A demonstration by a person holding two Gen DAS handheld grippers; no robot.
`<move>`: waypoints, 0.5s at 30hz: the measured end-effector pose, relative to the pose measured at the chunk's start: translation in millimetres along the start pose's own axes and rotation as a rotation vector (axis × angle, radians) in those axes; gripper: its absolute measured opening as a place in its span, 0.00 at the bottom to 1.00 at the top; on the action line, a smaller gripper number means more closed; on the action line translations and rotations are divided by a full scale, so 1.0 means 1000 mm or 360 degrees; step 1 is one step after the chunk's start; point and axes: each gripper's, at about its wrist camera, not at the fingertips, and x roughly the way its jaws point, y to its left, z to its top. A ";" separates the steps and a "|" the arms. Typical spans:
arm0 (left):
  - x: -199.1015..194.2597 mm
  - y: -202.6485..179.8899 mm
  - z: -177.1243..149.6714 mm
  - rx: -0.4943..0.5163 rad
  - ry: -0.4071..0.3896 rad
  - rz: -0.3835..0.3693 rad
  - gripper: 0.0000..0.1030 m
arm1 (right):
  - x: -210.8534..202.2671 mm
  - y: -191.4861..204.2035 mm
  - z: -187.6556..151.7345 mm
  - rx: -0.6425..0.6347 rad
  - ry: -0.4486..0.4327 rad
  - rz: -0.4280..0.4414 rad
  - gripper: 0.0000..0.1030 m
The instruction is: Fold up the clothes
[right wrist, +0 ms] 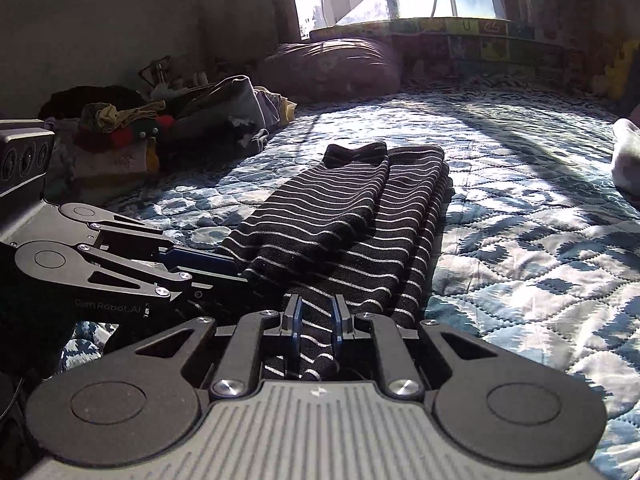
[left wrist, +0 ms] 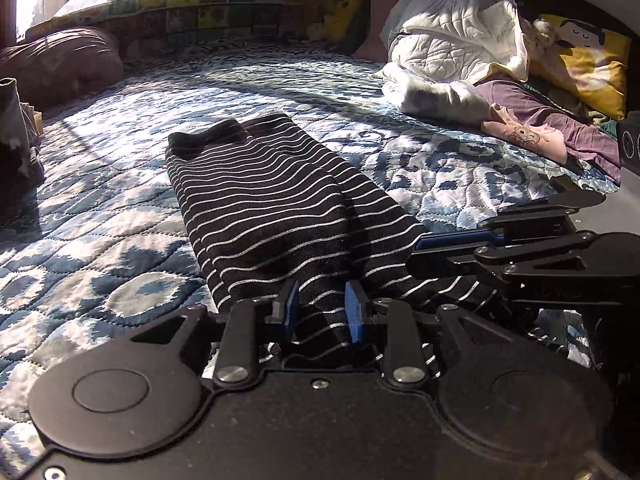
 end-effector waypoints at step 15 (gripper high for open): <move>-0.078 0.022 -0.062 -0.0608 -0.0075 -0.0011 0.58 | -0.066 -0.043 -0.066 0.0792 0.0034 -0.0063 0.48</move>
